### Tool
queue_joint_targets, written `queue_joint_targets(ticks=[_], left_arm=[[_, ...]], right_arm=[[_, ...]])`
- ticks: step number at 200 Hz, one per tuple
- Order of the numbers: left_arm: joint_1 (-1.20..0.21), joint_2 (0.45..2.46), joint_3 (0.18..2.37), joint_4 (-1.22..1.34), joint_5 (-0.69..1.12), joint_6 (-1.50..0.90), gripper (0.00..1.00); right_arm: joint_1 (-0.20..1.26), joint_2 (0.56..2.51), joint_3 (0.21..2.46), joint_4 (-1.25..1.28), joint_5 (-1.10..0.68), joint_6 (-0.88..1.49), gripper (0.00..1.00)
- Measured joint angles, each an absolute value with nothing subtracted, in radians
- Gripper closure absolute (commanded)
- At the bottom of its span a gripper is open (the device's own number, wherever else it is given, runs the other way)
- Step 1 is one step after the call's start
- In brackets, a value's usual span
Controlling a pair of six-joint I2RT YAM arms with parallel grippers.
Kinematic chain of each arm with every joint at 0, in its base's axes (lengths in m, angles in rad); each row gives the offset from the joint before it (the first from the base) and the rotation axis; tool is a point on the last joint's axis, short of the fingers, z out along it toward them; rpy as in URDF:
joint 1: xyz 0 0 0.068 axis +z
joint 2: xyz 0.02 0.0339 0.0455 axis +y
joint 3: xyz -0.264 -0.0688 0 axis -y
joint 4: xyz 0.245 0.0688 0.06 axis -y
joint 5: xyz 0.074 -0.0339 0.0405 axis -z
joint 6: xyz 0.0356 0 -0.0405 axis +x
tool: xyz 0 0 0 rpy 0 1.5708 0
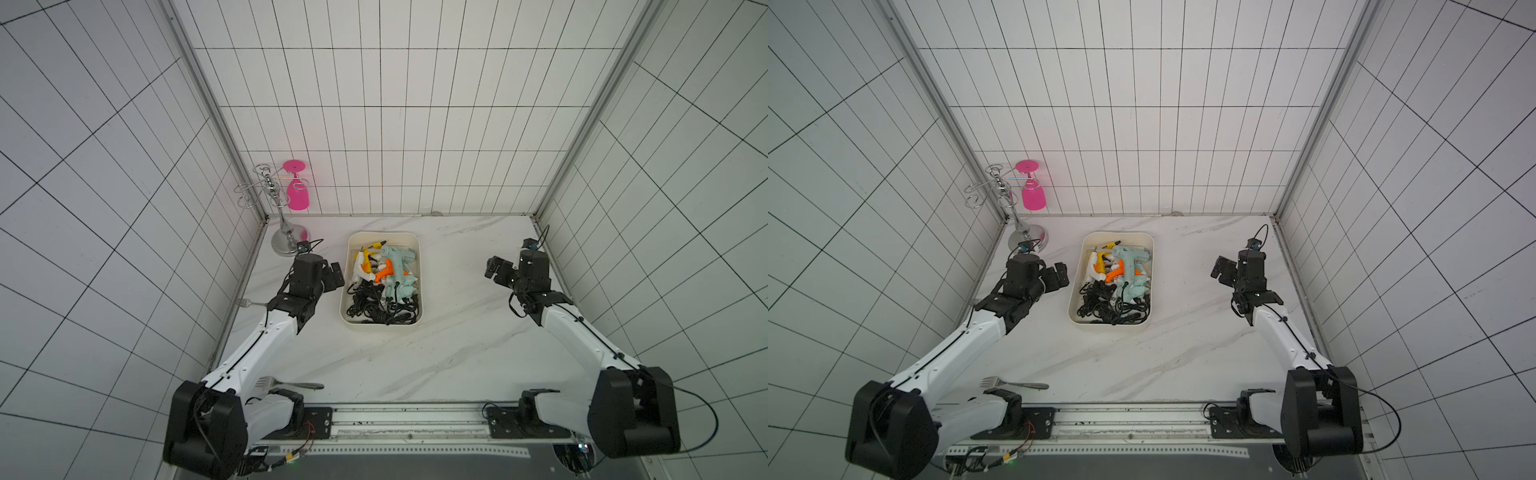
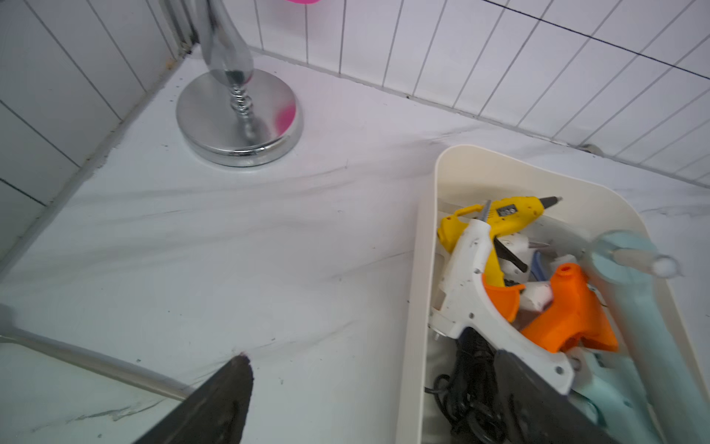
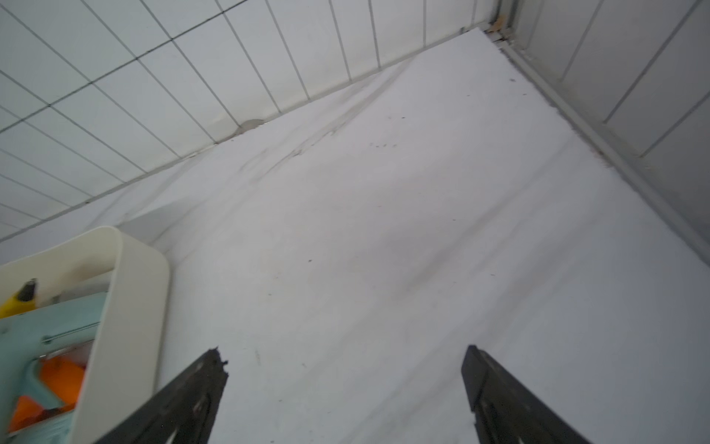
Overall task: Put the hot melt glue gun into the storage box
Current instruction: Reset both arms
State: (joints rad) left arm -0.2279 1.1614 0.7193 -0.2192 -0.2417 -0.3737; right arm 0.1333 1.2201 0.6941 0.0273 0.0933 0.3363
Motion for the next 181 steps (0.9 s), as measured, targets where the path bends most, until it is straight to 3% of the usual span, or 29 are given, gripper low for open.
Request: queue_joint_targets(ticks=[49,106,150,181], left_arm=[[-0.184,1.224,0.505,0.116,-0.4,-0.223,0.01],[-0.107,1.412,0.419,0.519,-0.324,-0.089,0.01],[-0.052,1.547,0.397,0.793,-0.257,-0.06,0.01],[-0.001,1.586,0.421,0.77,-0.223,-0.087,0.01]], right_arm=[[0.002,1.193,0.455,0.286,0.187,0.184,0.01],[-0.014,1.517,0.367,0.816,0.065,0.06,0.01],[-0.031,1.542,0.395,0.814,-0.03,0.029,0.01],[-0.033,1.542,0.405,0.811,-0.038,0.029,0.01]])
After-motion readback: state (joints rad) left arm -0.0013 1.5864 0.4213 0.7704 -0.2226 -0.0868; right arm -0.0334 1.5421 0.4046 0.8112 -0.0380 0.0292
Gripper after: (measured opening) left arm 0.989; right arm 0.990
